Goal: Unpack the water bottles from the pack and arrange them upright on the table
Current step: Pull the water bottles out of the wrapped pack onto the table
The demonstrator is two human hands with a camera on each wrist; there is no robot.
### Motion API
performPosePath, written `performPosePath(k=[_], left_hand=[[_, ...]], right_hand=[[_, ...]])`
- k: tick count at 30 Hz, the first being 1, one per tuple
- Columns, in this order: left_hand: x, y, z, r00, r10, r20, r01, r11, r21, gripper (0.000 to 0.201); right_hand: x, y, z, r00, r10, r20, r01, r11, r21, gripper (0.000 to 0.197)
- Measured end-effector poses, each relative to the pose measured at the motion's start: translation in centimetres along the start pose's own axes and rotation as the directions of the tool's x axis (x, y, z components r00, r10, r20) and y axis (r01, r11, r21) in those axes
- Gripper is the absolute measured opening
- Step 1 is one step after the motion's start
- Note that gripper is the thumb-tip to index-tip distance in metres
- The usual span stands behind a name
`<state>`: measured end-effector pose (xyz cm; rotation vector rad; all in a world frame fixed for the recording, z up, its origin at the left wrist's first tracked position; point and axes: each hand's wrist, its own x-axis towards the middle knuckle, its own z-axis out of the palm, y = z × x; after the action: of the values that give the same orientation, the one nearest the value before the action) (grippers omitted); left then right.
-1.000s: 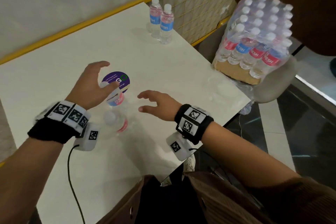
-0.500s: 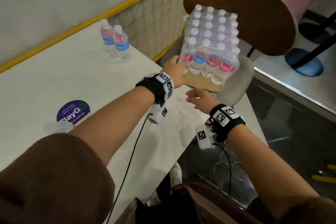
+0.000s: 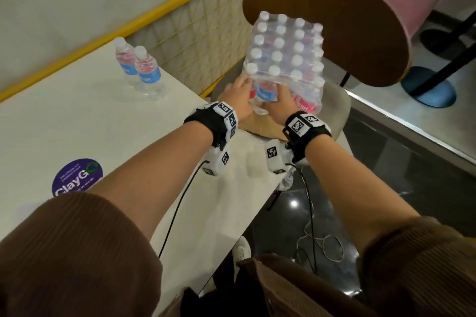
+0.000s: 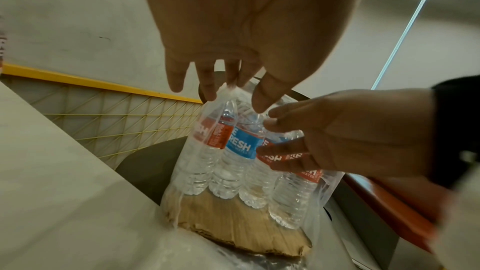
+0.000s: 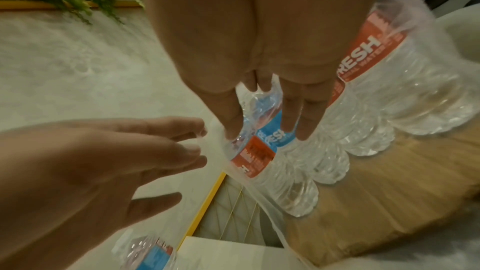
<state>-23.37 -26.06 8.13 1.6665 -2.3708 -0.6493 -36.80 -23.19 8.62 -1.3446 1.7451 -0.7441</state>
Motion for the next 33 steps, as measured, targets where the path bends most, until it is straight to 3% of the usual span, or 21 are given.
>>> performPosePath(k=[4, 7, 9, 11, 13, 17, 20, 22, 23, 25, 28, 30, 33], left_hand=[[-0.3, -0.2, -0.1, 0.999, 0.024, 0.03, -0.025, 0.999, 0.031, 0.063], [-0.7, -0.2, -0.2, 0.998, 0.033, 0.05, -0.034, 0.999, 0.006, 0.066], [-0.9, -0.2, -0.2, 0.997, 0.045, 0.061, -0.043, 0.998, -0.042, 0.071], [-1.2, -0.2, 0.1, 0.997, 0.052, 0.064, -0.046, 0.995, -0.089, 0.077], [-1.7, -0.5, 0.6, 0.997, 0.027, 0.074, -0.019, 0.993, -0.114, 0.085], [-3.3, -0.5, 1.7, 0.996, -0.032, 0.088, 0.053, 0.968, -0.247, 0.099], [-5.3, -0.8, 1.5, 0.987, -0.075, 0.143, 0.13, 0.893, -0.432, 0.085], [-7.7, -2.2, 1.0, 0.978, -0.141, 0.153, 0.196, 0.872, -0.448, 0.069], [-9.3, -3.1, 0.6, 0.971, -0.187, 0.146, 0.234, 0.857, -0.46, 0.06], [-12.7, -5.4, -0.1, 0.955, -0.259, 0.147, 0.298, 0.833, -0.465, 0.049], [-17.0, -8.2, -1.1, 0.928, -0.341, 0.149, 0.371, 0.829, -0.419, 0.047], [-19.0, -9.5, -1.6, 0.91, -0.388, 0.149, 0.414, 0.822, -0.391, 0.048], [-21.0, -10.8, -2.3, 0.888, -0.44, 0.134, 0.458, 0.817, -0.352, 0.051]], right_hand=[[6.1, 2.7, 0.2, 0.99, 0.137, 0.036, -0.139, 0.99, 0.038, 0.06], [5.1, 0.9, -0.2, 0.985, 0.173, -0.023, -0.174, 0.984, -0.032, 0.037], [4.0, 0.3, -0.5, 0.998, 0.044, -0.05, -0.054, 0.976, -0.213, 0.037], [2.4, -0.1, -0.3, 0.994, 0.046, -0.095, -0.071, 0.957, -0.282, 0.038], [1.1, 0.4, -0.3, 0.992, -0.046, -0.121, 0.005, 0.948, -0.318, 0.034], [-2.2, 0.4, -0.3, 0.987, -0.159, 0.007, 0.159, 0.987, 0.021, 0.036], [-4.2, 0.0, -0.5, 0.958, -0.135, 0.255, 0.084, 0.976, 0.203, 0.032], [-3.6, 1.0, -0.8, 0.947, -0.049, 0.319, -0.017, 0.979, 0.202, 0.043], [-2.9, 1.5, -1.1, 0.964, 0.002, 0.265, -0.044, 0.988, 0.151, 0.052], [-1.0, 2.5, -1.8, 0.995, 0.087, 0.038, -0.09, 0.992, 0.089, 0.058], [1.2, 2.5, -1.5, 0.965, 0.147, -0.216, -0.168, 0.983, -0.08, 0.061], [2.3, 2.1, -1.2, 0.95, 0.199, -0.239, -0.235, 0.963, -0.134, 0.071], [3.1, 1.4, -1.1, 0.957, 0.219, -0.189, -0.236, 0.969, -0.074, 0.077]])
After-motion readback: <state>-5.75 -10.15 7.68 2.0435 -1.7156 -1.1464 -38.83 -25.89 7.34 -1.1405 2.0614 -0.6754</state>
